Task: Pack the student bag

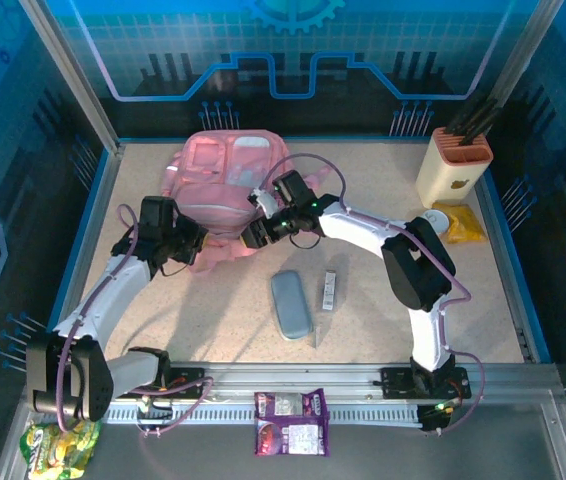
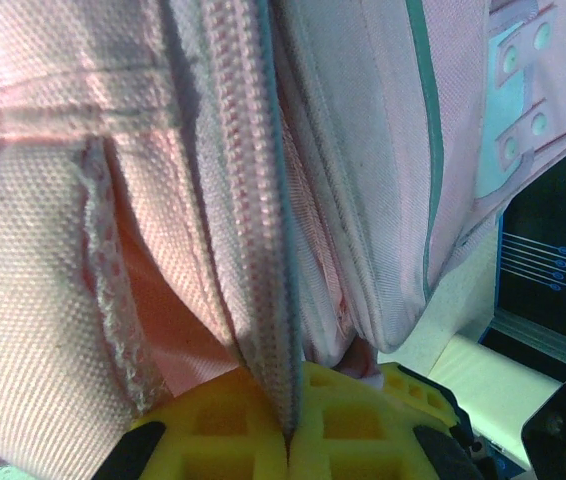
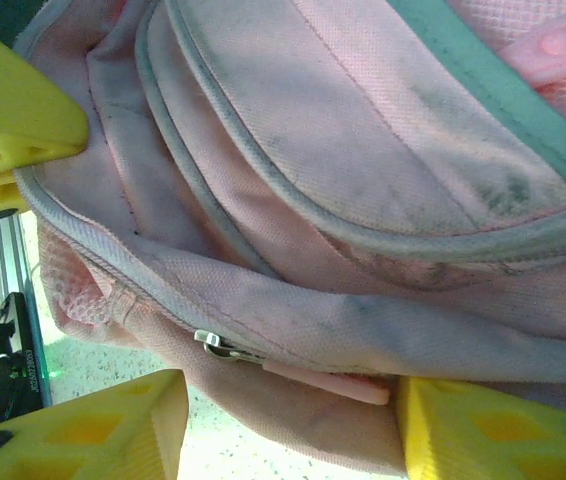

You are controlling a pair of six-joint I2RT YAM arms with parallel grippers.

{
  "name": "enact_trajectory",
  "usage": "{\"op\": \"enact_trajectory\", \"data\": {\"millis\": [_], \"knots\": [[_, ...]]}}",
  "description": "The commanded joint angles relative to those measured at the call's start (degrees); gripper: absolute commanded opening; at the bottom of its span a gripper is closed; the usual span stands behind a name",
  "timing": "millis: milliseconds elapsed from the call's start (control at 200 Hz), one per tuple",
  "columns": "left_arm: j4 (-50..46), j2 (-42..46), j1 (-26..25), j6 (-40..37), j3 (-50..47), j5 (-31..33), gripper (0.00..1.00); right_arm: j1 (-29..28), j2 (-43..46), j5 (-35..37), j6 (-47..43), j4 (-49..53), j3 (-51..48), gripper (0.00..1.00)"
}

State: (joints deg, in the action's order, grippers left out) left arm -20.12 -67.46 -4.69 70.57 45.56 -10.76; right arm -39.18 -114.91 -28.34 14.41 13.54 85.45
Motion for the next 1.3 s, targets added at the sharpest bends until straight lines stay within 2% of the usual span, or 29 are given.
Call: {"op": "enact_trajectory", "data": {"millis": [0,165,375,485,580,675,840,946,1231,1291], "knots": [[5.97,0.29,-0.67,0.44,1.38,-1.21,0.0,-1.71,4.32,-5.6,-2.58,-4.04,-2.29,0.56],[6.74,0.23,-0.67,1.01,0.98,-1.27,0.0,-4.73,7.65,-3.34,-5.24,-3.53,-4.36,0.53],[7.9,-1.64,-1.46,1.14,1.99,-2.35,0.0,-7.19,5.03,-1.32,-4.23,-2.67,-2.3,0.48],[7.7,-1.3,-1.45,1.06,1.57,-2.27,0.0,-7.25,4.61,4.77,-4.68,0.16,-1.2,0.44],[7.65,-0.72,-1.4,0.9,1.12,-2.07,0.0,-6.78,5.35,9.53,-4.08,2.49,-1.09,0.5],[7.11,-0.57,-1.37,0.57,1.18,-1.9,0.0,-7.37,7.61,13.48,-3.08,4.82,-1.75,0.52],[7.44,-0.52,-1.46,0.66,1.06,-2.06,0.0,-7.49,11.6,14.41,2.02,8.98,-2.52,0.58],[8.25,-0.9,-1.64,1.14,0.92,-2.11,0.0,-7.66,11.62,17.47,4.14,12.0,-2.02,0.59],[8.46,-1.23,-1.86,1.28,1.01,-2.25,0.0,-7.71,7.45,21.89,0.34,15.4,2.45,0.51],[9.09,-1.19,-1.9,1.71,0.69,-2.34,0.0,-7.51,5.81,21.98,-0.34,15.94,4.05,0.47]]}}
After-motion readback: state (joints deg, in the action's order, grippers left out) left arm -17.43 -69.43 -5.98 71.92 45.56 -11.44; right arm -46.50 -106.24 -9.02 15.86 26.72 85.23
